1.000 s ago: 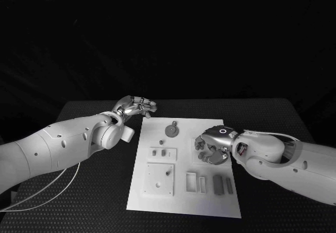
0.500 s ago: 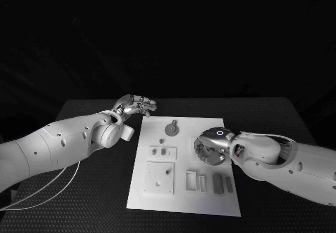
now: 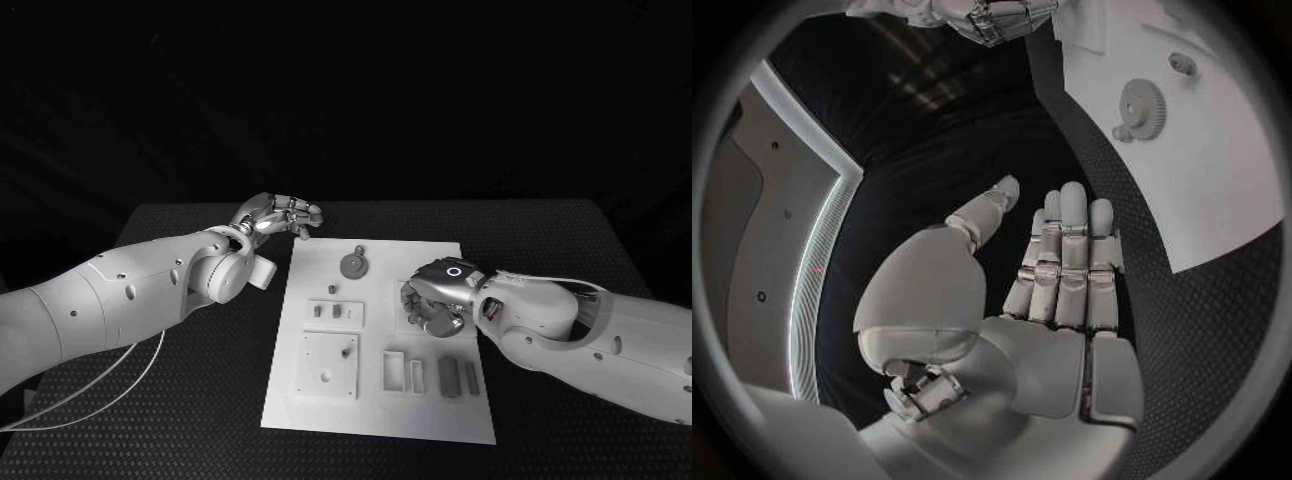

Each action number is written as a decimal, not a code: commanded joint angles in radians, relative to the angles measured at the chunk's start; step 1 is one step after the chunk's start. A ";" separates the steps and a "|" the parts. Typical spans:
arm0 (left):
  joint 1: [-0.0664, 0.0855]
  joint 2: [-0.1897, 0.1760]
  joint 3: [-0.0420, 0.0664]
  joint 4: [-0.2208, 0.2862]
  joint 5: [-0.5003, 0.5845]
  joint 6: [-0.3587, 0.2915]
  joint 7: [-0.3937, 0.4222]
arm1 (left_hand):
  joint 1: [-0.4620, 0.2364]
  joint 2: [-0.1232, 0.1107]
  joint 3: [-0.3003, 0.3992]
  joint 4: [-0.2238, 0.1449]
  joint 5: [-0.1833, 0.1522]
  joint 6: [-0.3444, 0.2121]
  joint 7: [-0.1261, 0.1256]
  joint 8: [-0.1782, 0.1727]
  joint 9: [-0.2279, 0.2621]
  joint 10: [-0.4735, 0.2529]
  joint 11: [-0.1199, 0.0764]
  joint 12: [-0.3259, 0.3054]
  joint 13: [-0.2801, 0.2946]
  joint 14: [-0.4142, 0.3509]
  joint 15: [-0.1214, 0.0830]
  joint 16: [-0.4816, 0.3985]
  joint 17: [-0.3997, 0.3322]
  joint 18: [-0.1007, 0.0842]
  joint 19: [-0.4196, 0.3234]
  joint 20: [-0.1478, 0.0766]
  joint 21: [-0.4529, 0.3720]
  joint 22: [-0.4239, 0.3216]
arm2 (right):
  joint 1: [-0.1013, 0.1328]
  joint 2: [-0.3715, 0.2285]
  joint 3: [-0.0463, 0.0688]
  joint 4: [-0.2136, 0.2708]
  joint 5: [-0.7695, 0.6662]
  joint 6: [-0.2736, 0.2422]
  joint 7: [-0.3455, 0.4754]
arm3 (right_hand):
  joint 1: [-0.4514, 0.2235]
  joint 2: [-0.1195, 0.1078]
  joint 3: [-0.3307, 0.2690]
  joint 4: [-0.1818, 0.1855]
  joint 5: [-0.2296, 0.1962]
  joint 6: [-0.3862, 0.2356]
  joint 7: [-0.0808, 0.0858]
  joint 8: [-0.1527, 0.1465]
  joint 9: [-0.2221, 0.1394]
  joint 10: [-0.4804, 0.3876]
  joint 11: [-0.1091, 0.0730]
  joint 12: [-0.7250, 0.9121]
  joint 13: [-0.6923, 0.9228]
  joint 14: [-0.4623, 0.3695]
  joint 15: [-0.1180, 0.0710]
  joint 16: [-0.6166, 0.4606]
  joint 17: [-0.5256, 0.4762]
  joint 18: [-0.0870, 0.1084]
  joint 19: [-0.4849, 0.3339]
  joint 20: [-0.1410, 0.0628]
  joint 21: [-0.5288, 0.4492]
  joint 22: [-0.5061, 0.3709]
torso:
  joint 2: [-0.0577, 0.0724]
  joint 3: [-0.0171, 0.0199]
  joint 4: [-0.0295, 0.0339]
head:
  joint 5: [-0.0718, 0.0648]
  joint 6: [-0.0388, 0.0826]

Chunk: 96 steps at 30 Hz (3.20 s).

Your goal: Assemble the parts on the task board

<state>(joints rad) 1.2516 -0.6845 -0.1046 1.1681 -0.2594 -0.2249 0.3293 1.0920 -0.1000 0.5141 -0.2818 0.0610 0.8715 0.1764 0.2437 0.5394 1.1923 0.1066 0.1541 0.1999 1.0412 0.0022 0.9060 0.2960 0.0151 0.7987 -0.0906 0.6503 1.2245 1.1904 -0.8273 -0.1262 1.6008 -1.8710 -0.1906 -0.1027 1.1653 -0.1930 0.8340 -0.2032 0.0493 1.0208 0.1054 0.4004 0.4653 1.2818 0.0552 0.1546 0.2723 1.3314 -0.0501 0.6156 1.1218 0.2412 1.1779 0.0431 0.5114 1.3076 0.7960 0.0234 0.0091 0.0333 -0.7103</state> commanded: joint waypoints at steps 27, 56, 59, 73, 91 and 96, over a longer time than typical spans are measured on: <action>0.000 0.013 0.000 -0.013 0.009 0.016 0.008 | -0.011 0.003 -0.006 0.001 -0.002 -0.009 0.000 -0.004 -0.001 -0.008 0.000 -0.006 -0.002 0.004 0.004 -0.005 0.003 0.013 0.009 -0.002 -0.008 0.002 | 0.003 0.062 0.031 0.120 0.039 -0.142 0.017 | 0.014 0.013 0.002 0.003 -0.001 0.017 -0.006 0.011 0.014 0.025 -0.011 0.009 0.033 0.007 -0.015 0.028 0.012 0.021 0.002 -0.016 0.060 0.026 | -0.001 -0.0007 -0.0005 | 0.027 0.004; 0.000 0.038 -0.001 -0.025 0.009 0.022 0.007 | -0.012 0.005 -0.006 0.001 -0.002 -0.010 0.000 -0.004 -0.001 -0.008 0.001 -0.005 -0.002 0.003 0.004 -0.008 0.005 0.012 0.008 -0.002 -0.010 0.003 | -0.121 0.269 -0.006 0.014 -0.005 -0.107 0.035 | 0.017 0.012 0.003 -0.004 -0.001 0.014 -0.005 0.010 0.016 0.024 -0.011 0.007 0.035 0.006 -0.015 0.030 0.013 0.021 -0.001 -0.018 0.070 0.025 | 0.000 -0.0007 -0.0004 | 0.067 -0.009; 0.000 0.038 -0.001 -0.024 0.009 0.023 0.007 | -0.012 0.005 -0.006 0.001 -0.002 -0.010 0.000 -0.004 -0.001 -0.008 0.001 -0.005 -0.002 0.003 0.004 -0.008 0.005 0.012 0.008 -0.002 -0.010 0.003 | -0.122 0.271 -0.009 0.009 -0.006 -0.102 0.036 | 0.017 0.013 0.003 -0.004 -0.001 0.014 -0.005 0.010 0.016 0.024 -0.011 0.007 0.035 0.006 -0.015 0.030 0.013 0.021 -0.001 -0.018 0.070 0.025 | 0.000 -0.0007 -0.0010 | 0.067 -0.009; 0.000 0.038 -0.001 -0.024 0.010 0.024 0.007 | -0.013 0.005 -0.007 0.001 -0.002 -0.011 0.000 -0.004 -0.001 -0.009 0.001 -0.005 -0.002 0.003 0.004 -0.009 0.006 0.012 0.008 -0.001 -0.010 0.003 | -0.139 0.273 -0.017 -0.004 -0.011 -0.094 0.033 | 0.016 0.013 0.002 -0.007 -0.001 0.014 -0.005 0.010 0.017 0.025 -0.011 0.007 0.036 0.006 -0.015 0.031 0.013 0.021 -0.002 -0.018 0.073 0.025 | 0.000 0.0000 0.0000 | 0.066 -0.020; 0.000 0.035 -0.001 -0.024 0.010 0.025 0.006 | -0.013 0.006 -0.007 0.001 -0.002 -0.012 0.001 -0.004 -0.002 -0.009 0.001 -0.005 -0.002 0.002 0.005 -0.010 0.007 0.012 0.008 -0.001 -0.012 0.003 | -0.139 0.262 -0.017 -0.002 -0.050 -0.119 0.008 | 0.017 0.014 0.003 -0.010 -0.001 0.016 -0.006 0.010 0.019 0.026 -0.012 0.007 0.038 0.007 -0.015 0.033 0.014 0.021 -0.004 -0.019 0.078 0.025 | 0.000 -0.0004 0.0002 | 0.066 -0.020; 0.000 0.035 -0.001 -0.025 0.010 0.025 0.006 | -0.013 0.006 -0.007 0.000 -0.002 -0.012 0.001 -0.004 -0.002 -0.009 0.001 -0.005 -0.002 0.002 0.005 -0.010 0.007 0.012 0.008 -0.001 -0.012 0.003 | -0.139 0.259 -0.017 0.001 -0.053 -0.120 0.007 | 0.017 0.014 0.003 -0.011 -0.001 0.016 -0.006 0.011 0.020 0.027 -0.012 0.007 0.038 0.007 -0.016 0.034 0.014 0.021 -0.004 -0.019 0.080 0.025 | 0.000 -0.0005 0.0001 | 0.066 -0.019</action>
<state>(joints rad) 1.2507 -0.6502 -0.1060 1.1420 -0.2553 -0.2133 0.3284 1.0881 -0.0961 0.5141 -0.2818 0.0610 0.8663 0.1783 0.2437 0.5389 1.1903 0.1085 0.1541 0.1986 1.0412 0.0022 0.9022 0.3020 0.0150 0.7987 -0.0906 0.6425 1.2263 1.0530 -0.5673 -0.1425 1.6023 -1.9005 -0.3108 -0.0811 1.1759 -0.1827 0.8363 -0.2113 0.0455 1.0307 0.1027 0.4062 0.4835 1.2924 0.0516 0.1573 0.2769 1.3372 -0.0599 0.6466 1.1347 0.2319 1.1735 0.0280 0.5884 1.3079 0.7961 0.0228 0.0090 0.0991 -0.7301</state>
